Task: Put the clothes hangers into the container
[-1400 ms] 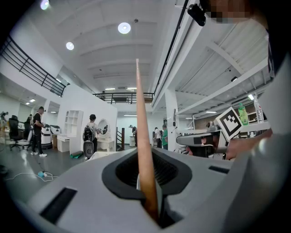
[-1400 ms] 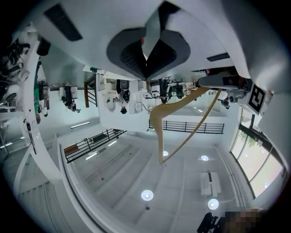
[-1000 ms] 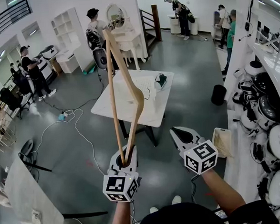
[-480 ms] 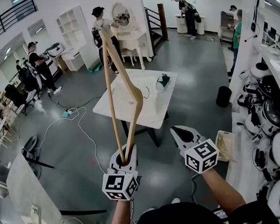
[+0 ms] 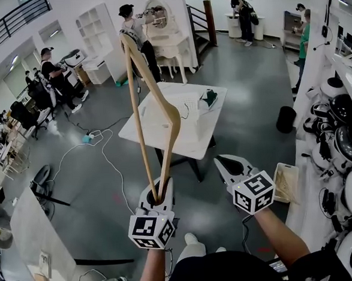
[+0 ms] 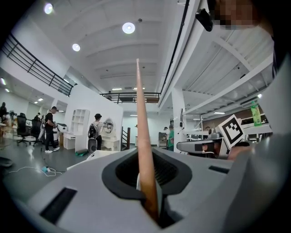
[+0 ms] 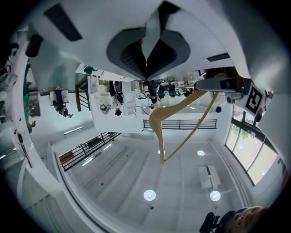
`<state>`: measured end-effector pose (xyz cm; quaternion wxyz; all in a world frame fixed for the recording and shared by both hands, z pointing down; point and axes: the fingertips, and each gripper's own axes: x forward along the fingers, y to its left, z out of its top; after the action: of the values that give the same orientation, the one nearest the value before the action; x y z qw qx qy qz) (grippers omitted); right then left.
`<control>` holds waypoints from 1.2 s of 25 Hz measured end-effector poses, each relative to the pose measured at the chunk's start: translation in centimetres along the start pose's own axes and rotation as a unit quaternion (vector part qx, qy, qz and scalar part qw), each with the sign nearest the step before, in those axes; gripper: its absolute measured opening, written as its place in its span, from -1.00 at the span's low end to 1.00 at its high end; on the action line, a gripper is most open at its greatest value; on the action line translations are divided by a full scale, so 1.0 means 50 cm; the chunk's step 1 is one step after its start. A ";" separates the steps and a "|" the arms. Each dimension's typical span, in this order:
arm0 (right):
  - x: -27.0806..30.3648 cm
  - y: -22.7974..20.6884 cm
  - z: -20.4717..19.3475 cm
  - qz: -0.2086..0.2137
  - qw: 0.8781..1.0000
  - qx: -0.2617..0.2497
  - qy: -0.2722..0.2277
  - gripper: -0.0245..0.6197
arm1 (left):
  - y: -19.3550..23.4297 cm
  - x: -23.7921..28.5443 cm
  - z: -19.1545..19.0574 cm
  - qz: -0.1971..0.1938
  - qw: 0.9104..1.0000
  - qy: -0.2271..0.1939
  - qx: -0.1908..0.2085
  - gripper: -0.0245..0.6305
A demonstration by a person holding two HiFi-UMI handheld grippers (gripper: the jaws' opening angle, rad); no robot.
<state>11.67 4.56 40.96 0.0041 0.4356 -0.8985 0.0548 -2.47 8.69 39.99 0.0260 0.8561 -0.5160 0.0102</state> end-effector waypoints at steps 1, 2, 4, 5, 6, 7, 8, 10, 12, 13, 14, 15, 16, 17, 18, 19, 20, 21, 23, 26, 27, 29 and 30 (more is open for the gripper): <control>0.002 -0.003 -0.002 0.000 1.000 -0.001 0.002 -0.87 | -0.001 0.004 -0.001 0.000 1.000 0.001 0.000 -0.77; 0.004 -0.007 -0.002 -0.001 1.000 -0.001 0.003 -0.87 | -0.001 0.008 -0.002 0.000 1.000 0.002 0.000 -0.77; 0.009 -0.017 -0.002 -0.003 1.000 0.000 0.005 -0.87 | -0.001 0.018 -0.004 -0.002 1.000 0.004 -0.001 -0.77; 0.012 -0.021 -0.003 -0.004 1.000 0.000 0.005 -0.87 | 0.000 0.024 -0.005 -0.003 1.000 0.005 -0.001 -0.77; 0.015 -0.026 -0.005 -0.004 1.000 0.000 0.005 -0.87 | 0.000 0.029 -0.007 -0.005 1.000 0.006 0.000 -0.77; 0.019 -0.030 -0.005 -0.004 1.000 0.000 0.006 -0.87 | 0.000 0.036 -0.008 -0.007 1.000 0.006 0.002 -0.77; 0.024 -0.033 -0.005 -0.004 1.000 -0.001 0.006 -0.87 | 0.002 0.042 -0.007 -0.008 1.000 0.006 0.005 -0.77; 0.034 -0.037 -0.001 -0.006 1.000 -0.001 0.006 -0.87 | 0.006 0.052 0.000 -0.007 1.000 0.006 0.017 -0.77; 0.047 -0.042 0.004 -0.007 1.000 0.000 0.006 -0.87 | 0.010 0.063 0.010 -0.008 1.000 0.005 0.024 -0.77; 0.053 -0.047 0.005 -0.008 1.000 0.000 0.006 -0.87 | 0.012 0.069 0.013 -0.009 1.000 0.003 0.025 -0.77; 0.058 -0.053 0.003 -0.009 1.000 0.000 0.007 -0.87 | 0.014 0.076 0.014 -0.010 1.000 0.002 0.025 -0.77; 0.063 -0.059 -0.002 -0.010 1.000 0.001 0.008 -0.87 | 0.016 0.083 0.013 -0.009 1.000 0.000 0.024 -0.77; 0.068 -0.065 -0.007 -0.011 1.000 0.001 0.009 -0.87 | 0.019 0.090 0.011 -0.009 1.000 -0.001 0.023 -0.77; 0.074 -0.070 -0.010 -0.012 1.000 0.001 0.010 -0.87 | 0.023 0.096 0.010 -0.008 1.000 -0.003 0.020 -0.77; 0.081 -0.073 -0.013 -0.012 1.000 0.001 0.011 -0.87 | 0.027 0.103 0.010 -0.008 1.000 -0.005 0.017 -0.77; 0.088 -0.075 -0.014 -0.012 1.000 0.000 0.012 -0.87 | 0.033 0.109 0.011 -0.008 1.000 -0.007 0.015 -0.77; 0.096 -0.077 -0.014 -0.012 1.000 0.000 0.013 -0.87 | 0.040 0.115 0.014 -0.008 1.000 -0.008 0.015 -0.77; 0.105 -0.078 -0.013 -0.011 1.000 -0.001 0.014 -0.87 | 0.047 0.121 0.016 -0.007 1.000 -0.008 0.016 -0.77; 0.122 -0.082 -0.011 -0.011 1.000 -0.001 0.016 -0.87 | 0.060 0.134 0.019 -0.006 1.000 -0.006 0.020 -0.77; 0.147 -0.090 -0.008 -0.010 1.000 -0.001 0.017 -0.87 | 0.077 0.152 0.021 -0.006 1.000 -0.005 0.022 -0.77; 0.155 -0.093 -0.007 -0.010 1.000 -0.001 0.017 -0.87 | 0.084 0.158 0.021 -0.006 1.000 -0.004 0.020 -0.77; 0.172 -0.098 -0.004 -0.010 1.000 0.000 0.018 -0.87 | 0.098 0.170 0.021 -0.006 1.000 -0.003 0.015 -0.77; 0.180 -0.101 -0.003 -0.011 1.000 -0.001 0.018 -0.87 | 0.106 0.177 0.022 -0.005 1.000 -0.003 0.011 -0.77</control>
<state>10.03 -5.59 42.09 0.0214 0.4442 -0.8935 0.0621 -3.03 -1.64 39.47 0.0149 0.8589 -0.5118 0.0137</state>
